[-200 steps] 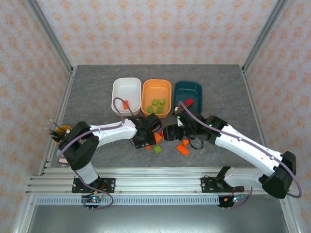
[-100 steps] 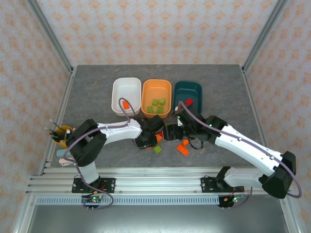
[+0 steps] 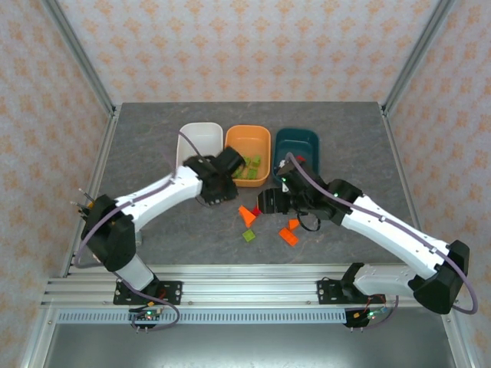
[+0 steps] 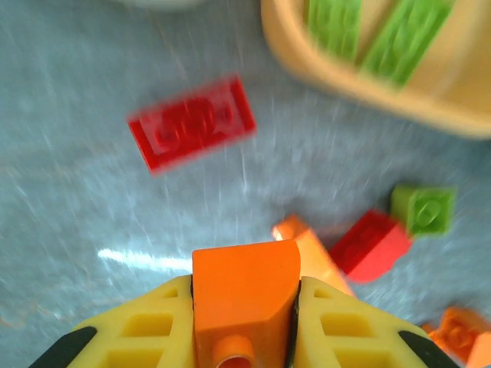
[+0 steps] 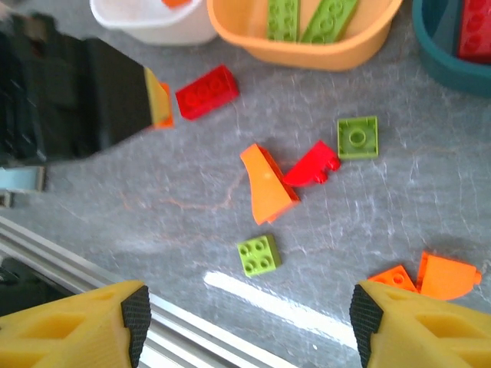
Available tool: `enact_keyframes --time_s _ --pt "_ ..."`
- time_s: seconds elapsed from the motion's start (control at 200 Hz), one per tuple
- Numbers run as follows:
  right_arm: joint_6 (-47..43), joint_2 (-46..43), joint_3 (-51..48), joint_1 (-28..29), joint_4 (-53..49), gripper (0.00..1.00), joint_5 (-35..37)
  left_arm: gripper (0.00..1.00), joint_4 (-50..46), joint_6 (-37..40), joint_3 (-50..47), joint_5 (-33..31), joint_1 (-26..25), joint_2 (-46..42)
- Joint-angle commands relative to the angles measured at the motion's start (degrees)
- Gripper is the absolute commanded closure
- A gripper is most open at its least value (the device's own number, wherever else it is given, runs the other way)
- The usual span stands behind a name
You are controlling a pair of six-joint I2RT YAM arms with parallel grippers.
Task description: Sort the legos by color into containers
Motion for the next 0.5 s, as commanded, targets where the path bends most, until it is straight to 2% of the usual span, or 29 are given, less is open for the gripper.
enact_keyframes --time_s 0.0,0.115,0.22,0.355,0.495 --pt "3.86 0.48 3.14 -2.44 5.3 0.27 0.22 0.77 -4.05 6.99 4.71 0.2 7.14 1.47" --pt "6.95 4.12 4.38 -5.3 10.25 0.26 -3.27 0.78 -2.87 10.09 11.14 3.98 13.62 7.79" --pt "8.17 7.8 6.8 -6.96 11.56 0.26 -5.48 0.78 -2.02 11.29 17.69 7.14 17.52 15.11" --pt "8.3 10.74 9.25 -7.69 11.61 0.26 -6.38 0.79 -3.78 12.56 27.73 8.11 20.1 26.05" --pt "8.61 12.19 9.36 -8.04 11.62 0.26 -7.01 0.79 -5.42 12.83 34.41 8.81 21.36 33.13"
